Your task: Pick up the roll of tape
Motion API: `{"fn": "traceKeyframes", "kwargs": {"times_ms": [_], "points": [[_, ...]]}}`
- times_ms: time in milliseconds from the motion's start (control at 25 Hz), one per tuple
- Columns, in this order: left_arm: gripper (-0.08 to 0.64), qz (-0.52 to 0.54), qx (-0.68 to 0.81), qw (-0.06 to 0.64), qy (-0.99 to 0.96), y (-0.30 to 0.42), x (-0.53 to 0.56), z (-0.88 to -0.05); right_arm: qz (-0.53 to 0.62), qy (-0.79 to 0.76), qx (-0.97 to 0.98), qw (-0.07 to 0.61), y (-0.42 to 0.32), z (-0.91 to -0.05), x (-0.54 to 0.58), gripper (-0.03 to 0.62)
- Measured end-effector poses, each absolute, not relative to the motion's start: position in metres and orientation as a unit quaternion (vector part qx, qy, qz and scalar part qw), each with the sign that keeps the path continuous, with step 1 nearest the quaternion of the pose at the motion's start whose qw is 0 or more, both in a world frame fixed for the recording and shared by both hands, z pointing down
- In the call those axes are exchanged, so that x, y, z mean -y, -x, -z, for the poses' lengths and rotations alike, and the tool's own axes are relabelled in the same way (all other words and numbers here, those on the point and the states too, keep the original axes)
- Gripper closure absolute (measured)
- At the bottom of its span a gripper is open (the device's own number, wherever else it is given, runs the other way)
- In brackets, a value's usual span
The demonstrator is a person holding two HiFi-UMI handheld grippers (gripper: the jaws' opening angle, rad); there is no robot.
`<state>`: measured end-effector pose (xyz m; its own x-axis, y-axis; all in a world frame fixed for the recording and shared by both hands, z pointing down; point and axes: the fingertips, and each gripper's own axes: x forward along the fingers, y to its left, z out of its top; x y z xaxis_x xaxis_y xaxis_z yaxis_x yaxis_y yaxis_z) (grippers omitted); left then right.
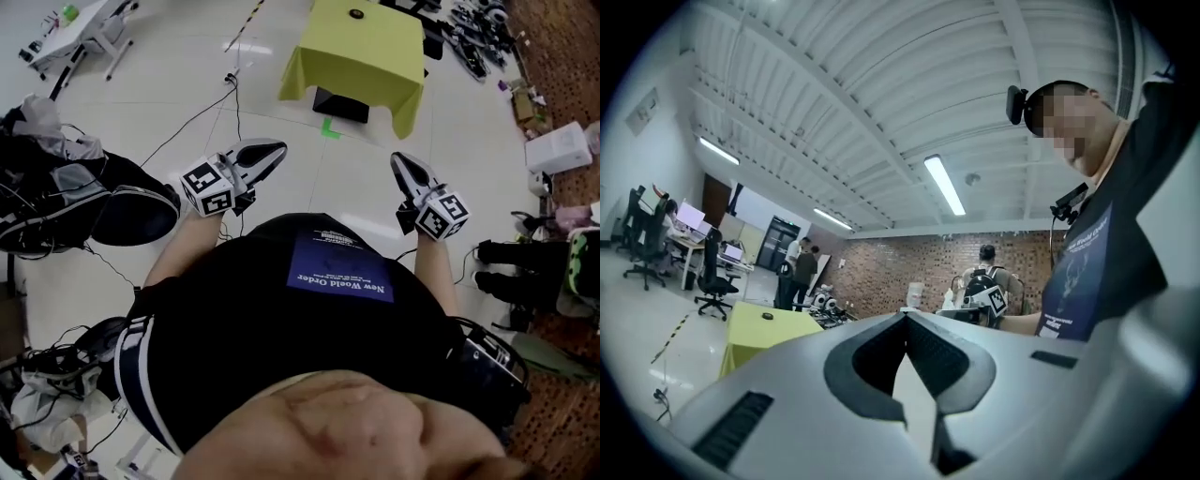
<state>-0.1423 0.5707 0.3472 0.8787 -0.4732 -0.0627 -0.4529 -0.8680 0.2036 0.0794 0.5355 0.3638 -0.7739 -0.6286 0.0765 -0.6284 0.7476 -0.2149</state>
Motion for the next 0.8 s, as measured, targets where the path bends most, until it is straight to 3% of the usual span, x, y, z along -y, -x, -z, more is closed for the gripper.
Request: {"fn": "traceKeyframes", "kwargs": {"times_ms": [440,800], "points": [[0.555,0.05,0.261,0.089,-0.96,0.034,-0.47,-0.334,0.095,0.287,-0.953,-0.002,-0.164,-0.353,-0.412,0.604],[0.555,0.058,0.235,0.109,-0.964,0.022,-0.373,-0.339,0.111,0.315,-0.942,-0.02,-0.181,-0.369,-0.332,0.604]]}}
